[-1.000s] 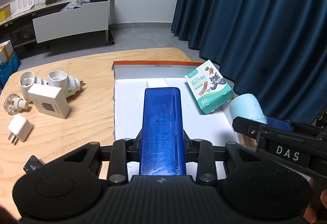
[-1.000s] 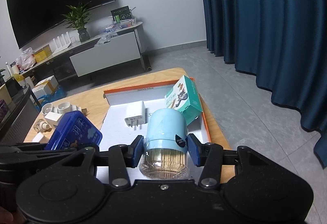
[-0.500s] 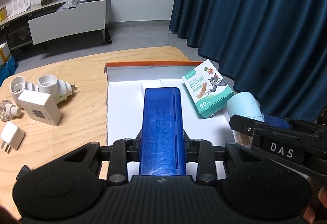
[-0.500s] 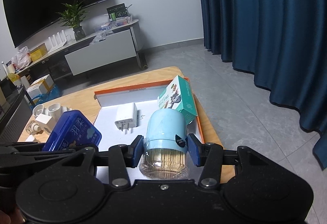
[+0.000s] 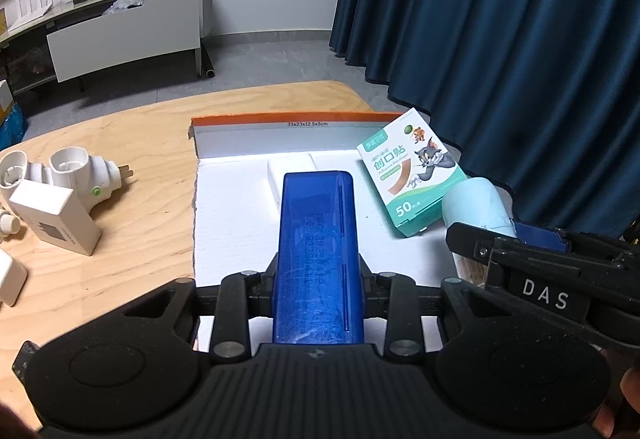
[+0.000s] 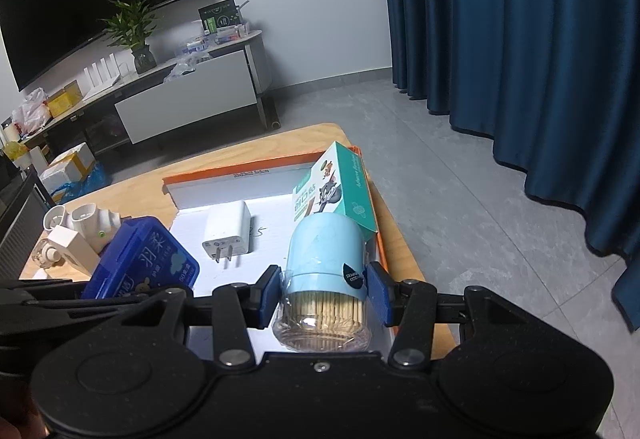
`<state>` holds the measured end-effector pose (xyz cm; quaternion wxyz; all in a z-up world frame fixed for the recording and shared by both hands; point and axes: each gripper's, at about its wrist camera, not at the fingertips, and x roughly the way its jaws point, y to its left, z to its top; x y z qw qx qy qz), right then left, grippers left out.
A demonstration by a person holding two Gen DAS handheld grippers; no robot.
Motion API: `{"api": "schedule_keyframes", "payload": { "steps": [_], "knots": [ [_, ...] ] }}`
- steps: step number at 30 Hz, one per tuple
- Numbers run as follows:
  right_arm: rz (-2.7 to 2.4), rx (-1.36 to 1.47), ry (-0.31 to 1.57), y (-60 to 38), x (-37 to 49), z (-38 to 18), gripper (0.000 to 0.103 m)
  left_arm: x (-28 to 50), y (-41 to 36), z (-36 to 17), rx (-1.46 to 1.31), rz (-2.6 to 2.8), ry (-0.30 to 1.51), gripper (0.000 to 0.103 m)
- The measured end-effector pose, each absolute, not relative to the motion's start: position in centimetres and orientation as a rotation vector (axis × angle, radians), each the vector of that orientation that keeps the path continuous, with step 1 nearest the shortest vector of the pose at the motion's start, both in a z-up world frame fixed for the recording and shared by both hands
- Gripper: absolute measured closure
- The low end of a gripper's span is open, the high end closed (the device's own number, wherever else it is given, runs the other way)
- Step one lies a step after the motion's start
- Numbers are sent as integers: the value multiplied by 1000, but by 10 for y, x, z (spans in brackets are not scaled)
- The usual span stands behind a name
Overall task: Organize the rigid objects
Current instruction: 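Carry the blue box and toothpick jar into the box and release both, then grasp the white square charger with the left tool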
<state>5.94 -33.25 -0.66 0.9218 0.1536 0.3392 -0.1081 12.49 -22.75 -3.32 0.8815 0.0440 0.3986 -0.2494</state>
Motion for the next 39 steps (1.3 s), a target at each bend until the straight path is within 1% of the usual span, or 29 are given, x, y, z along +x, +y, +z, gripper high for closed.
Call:
{"api": "schedule_keyframes", "payload": {
  "steps": [7,8,9,10,12,15,20,22,23,25,27,28,29,39],
  "knots": [
    [-211,337,695,-336,60,-10,44,133,-235,-41,80,-538,848,69],
    [-212,340,685,-337,59,-9,44,134,-236,-41,78,-544,852,67],
    [-216,347,677,-338,58,-7,45,134,-237,-41,79,-547,857,58],
    [-221,349,673,-339,57,-6,44,134,-237,-41,75,-541,856,52],
    [-221,363,662,-342,54,-3,44,134,-234,-41,60,-540,855,44],
    [-219,366,640,-340,50,2,44,132,-229,-37,43,-534,853,44],
    [-190,340,611,-329,49,16,44,126,-214,-23,33,-504,826,35],
    [-179,332,604,-323,49,20,41,123,-205,-17,35,-472,809,30],
    [-175,329,602,-320,49,22,38,122,-200,-15,33,-457,807,29],
    [-160,319,607,-311,51,24,37,120,-188,-12,24,-443,804,27],
    [-140,304,614,-301,53,25,32,118,-176,-10,27,-410,798,24],
    [-131,296,617,-296,53,25,27,118,-169,-9,22,-395,797,23],
    [-119,291,621,-290,54,25,26,118,-163,-9,13,-382,800,23],
    [17,268,678,-232,68,20,25,115,-94,-13,-30,-245,799,21]
  ]
}}
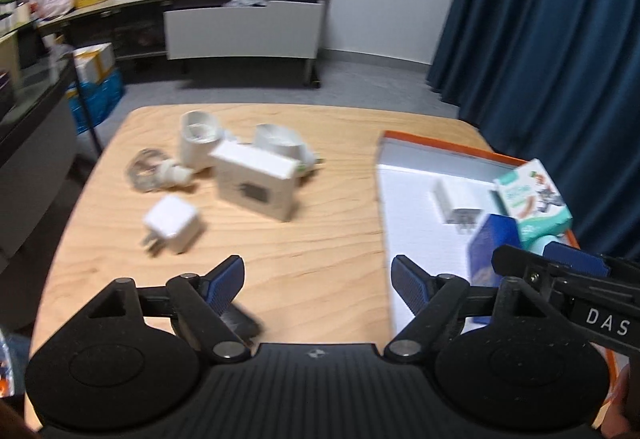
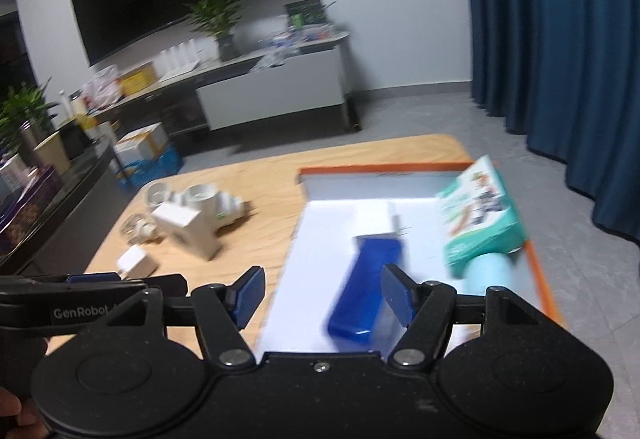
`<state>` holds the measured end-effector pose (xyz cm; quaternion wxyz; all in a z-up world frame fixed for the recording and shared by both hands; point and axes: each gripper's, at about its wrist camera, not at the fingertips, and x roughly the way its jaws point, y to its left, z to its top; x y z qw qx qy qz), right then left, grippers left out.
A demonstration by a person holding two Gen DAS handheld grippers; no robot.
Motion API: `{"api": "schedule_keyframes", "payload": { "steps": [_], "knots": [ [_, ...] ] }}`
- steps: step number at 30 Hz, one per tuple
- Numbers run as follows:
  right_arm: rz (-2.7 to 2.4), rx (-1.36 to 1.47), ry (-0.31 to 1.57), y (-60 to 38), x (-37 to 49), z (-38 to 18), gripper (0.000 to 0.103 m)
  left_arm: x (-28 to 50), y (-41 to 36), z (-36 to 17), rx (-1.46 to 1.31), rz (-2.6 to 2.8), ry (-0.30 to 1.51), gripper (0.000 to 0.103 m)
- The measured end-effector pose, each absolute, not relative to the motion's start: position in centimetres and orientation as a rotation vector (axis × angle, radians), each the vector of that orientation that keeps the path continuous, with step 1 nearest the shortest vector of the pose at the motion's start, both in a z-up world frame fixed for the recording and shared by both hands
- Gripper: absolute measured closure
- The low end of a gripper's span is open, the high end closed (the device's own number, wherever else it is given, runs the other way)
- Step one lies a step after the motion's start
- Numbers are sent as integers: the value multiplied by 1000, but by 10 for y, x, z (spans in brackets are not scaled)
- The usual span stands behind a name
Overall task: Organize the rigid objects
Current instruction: 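Grasp the white square charger with the left tool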
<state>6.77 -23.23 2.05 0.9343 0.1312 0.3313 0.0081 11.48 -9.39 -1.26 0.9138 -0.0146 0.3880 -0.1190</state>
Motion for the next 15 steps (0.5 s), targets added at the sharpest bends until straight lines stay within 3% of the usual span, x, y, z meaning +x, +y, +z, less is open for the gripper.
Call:
{"api": "schedule_keyframes", "payload": {
  "steps": [15],
  "knots": [
    [148,209,710,-174,83,20,25,117,-25,-21,-87,-131,796,20]
  ]
}}
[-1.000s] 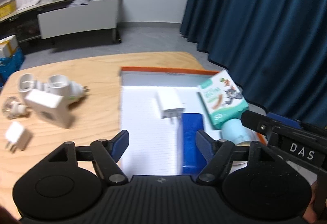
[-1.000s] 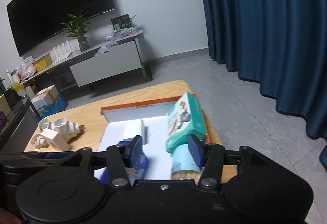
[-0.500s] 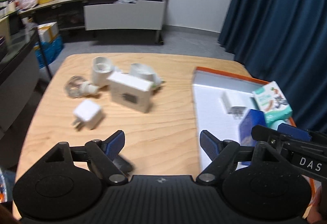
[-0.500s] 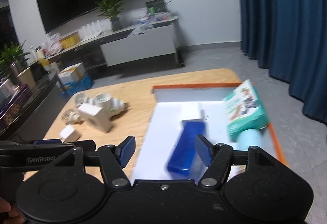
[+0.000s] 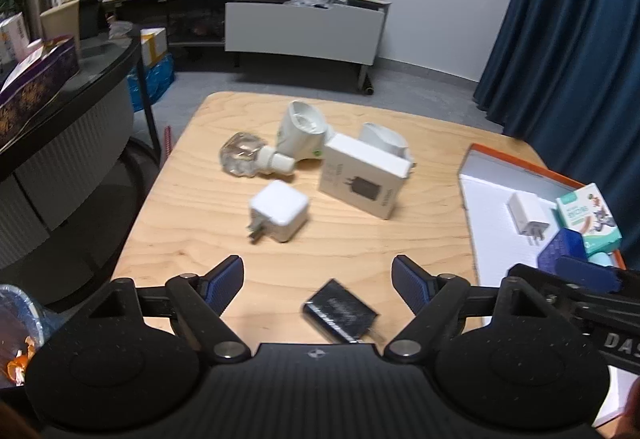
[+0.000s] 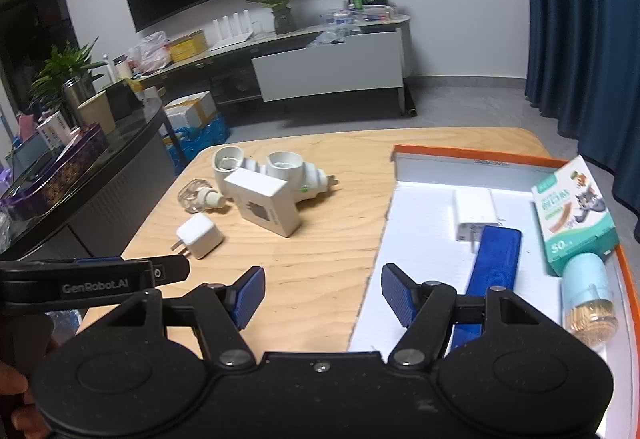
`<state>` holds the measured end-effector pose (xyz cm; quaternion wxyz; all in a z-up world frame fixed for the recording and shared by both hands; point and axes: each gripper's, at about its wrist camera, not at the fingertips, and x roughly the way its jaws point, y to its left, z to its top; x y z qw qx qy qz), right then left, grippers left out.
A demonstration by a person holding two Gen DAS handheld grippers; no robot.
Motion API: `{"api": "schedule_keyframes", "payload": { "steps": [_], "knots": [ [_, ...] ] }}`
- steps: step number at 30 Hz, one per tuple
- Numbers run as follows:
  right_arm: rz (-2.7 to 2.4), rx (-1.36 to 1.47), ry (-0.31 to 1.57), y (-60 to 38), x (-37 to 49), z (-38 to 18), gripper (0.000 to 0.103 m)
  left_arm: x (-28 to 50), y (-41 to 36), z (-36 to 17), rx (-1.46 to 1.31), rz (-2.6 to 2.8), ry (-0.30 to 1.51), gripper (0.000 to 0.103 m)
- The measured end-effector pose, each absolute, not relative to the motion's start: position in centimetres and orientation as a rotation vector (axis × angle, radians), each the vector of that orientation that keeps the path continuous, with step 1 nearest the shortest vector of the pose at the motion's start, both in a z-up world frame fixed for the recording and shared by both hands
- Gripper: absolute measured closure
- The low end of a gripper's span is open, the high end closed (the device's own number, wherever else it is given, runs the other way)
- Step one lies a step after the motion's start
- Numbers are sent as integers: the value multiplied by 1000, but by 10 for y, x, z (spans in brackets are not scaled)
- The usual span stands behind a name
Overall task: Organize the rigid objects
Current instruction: 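Grasp the white square charger with the left tool, then grasp the white charger box with the right tool and carry it toward the box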
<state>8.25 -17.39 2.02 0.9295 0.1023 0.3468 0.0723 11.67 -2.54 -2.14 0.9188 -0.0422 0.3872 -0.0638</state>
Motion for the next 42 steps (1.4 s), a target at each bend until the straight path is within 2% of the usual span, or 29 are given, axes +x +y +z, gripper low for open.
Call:
{"api": "schedule_keyframes", "payload": {
  "steps": [21,23,26,28,33,37,42],
  "knots": [
    [164,221,763,-171,105,0,25,191,-7,-69,72,-156,796,20],
    [166,226,767,-171,110,-2,25,194,-9,-73,96,-168,794,23],
    [177,237,770,-167,119,-5,25,195,-7,-76,95,-186,772,36],
    [196,237,774,-162,127,-7,25,196,-6,-73,88,-198,763,60],
    [218,261,770,-149,152,-10,23,194,-2,-70,53,-193,775,61],
    [232,303,769,-142,177,-17,13,184,12,-59,-28,-182,776,61],
    [260,225,752,-131,207,-27,13,168,22,-48,-59,-177,758,61]
  ]
}}
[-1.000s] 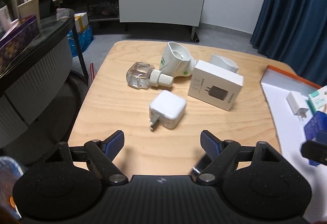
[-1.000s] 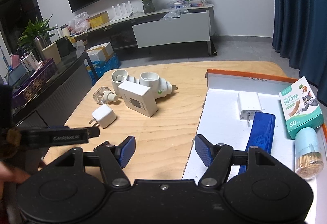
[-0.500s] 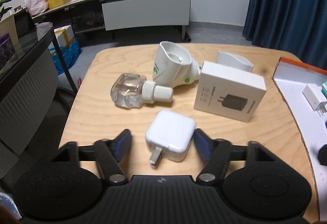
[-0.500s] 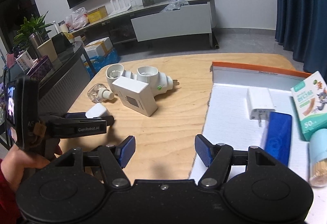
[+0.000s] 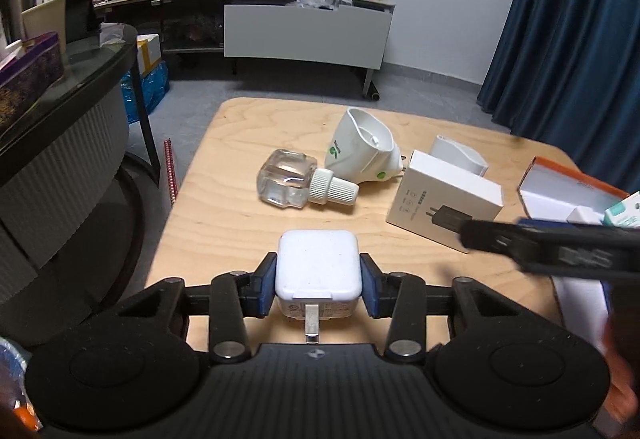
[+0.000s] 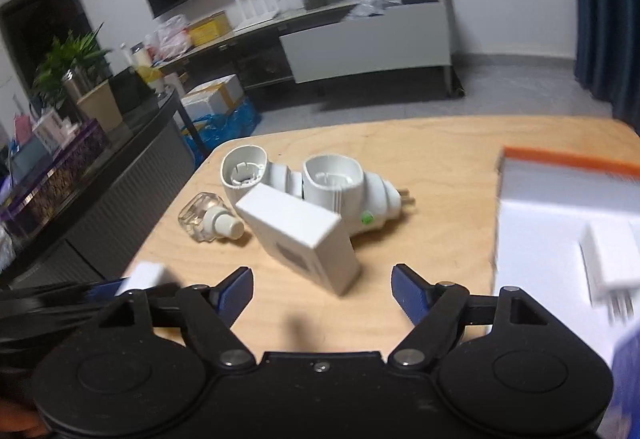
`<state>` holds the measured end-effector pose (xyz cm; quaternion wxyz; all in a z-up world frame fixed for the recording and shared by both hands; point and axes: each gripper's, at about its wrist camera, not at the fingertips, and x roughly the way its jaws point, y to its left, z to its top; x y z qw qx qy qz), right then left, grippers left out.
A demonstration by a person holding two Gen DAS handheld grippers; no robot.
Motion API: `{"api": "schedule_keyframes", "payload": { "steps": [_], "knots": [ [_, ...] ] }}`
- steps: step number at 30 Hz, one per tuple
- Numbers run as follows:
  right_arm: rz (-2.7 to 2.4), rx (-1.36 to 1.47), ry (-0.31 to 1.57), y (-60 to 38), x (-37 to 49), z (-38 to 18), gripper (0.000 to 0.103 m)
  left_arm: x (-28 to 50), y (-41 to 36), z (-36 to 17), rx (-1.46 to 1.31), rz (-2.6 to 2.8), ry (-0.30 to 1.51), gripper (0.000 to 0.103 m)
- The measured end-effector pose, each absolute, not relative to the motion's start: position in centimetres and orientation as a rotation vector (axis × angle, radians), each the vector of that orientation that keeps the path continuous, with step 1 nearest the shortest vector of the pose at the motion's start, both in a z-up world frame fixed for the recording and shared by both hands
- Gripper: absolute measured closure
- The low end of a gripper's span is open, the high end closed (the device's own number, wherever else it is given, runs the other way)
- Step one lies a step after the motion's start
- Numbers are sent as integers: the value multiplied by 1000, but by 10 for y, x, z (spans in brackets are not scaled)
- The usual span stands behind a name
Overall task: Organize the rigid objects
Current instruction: 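Grasp the white charger box with the right tool and carry it toward the box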
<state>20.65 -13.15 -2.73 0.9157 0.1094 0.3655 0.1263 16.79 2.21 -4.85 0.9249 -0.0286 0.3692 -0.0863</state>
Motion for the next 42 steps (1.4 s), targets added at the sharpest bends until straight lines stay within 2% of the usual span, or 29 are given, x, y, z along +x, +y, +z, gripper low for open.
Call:
{"api": "schedule_keyframes", "payload": {
  "steps": [6,7,13,15,16,17,19,29,42],
  "knots": [
    [412,215,737,-117,215,-29,13,169,29,-48,-80,-169,740,61],
    [439,188,726,-111,212,-28,16,170,30,-48,-86,-170,736,61],
    [421,68,739,-83,227,-32,19,172,34,-50,-100,-157,736,61],
    [452,65,742,-78,236,-34,23,173,37,-50,-112,-154,734,61],
    [458,61,750,-76,240,-36,37,173,37,-50,-114,-150,732,61],
    [467,53,763,-72,244,-37,58,174,38,-50,-116,-146,731,61],
    [457,13,777,-64,247,-41,70,175,39,-52,-122,-139,734,61],
    [384,54,708,-76,206,-13,72,168,38,-46,-128,-126,723,61],
    [272,68,689,-116,102,20,72,117,9,-18,-99,-176,698,61]
  ]
}}
